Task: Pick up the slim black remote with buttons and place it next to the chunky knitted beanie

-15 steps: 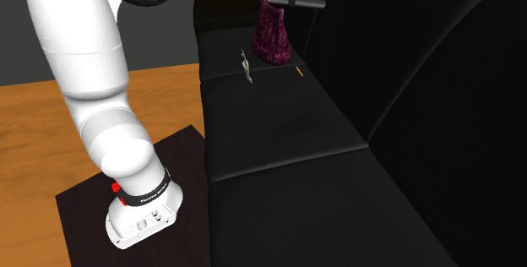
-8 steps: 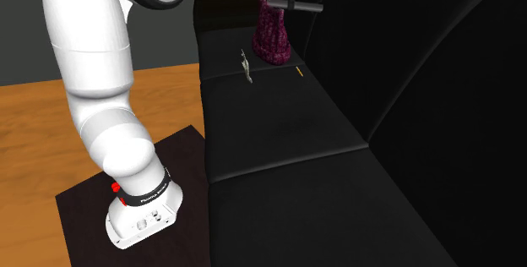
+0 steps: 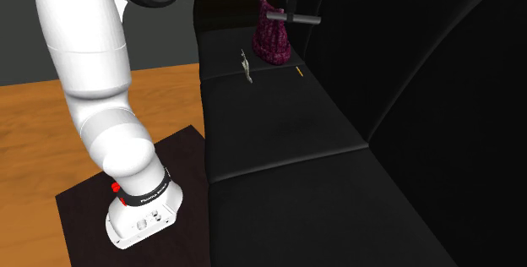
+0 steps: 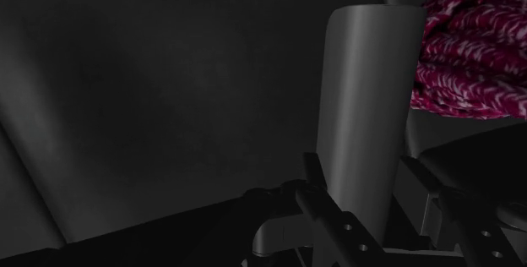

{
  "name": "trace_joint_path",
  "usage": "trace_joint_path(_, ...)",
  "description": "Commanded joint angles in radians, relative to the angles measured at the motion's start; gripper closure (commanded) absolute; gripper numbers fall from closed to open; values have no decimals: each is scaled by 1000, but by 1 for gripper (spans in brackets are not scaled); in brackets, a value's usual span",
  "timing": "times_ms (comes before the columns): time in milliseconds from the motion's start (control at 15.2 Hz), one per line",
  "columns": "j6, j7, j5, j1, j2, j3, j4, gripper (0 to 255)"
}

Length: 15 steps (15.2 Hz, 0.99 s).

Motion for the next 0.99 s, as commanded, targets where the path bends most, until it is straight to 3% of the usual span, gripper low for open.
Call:
trace_joint_path(0, 28, -2, 1, 0, -3, 0, -31, 255)
trace_joint_path(924, 218, -12, 3, -1, -6, 0, -223, 255)
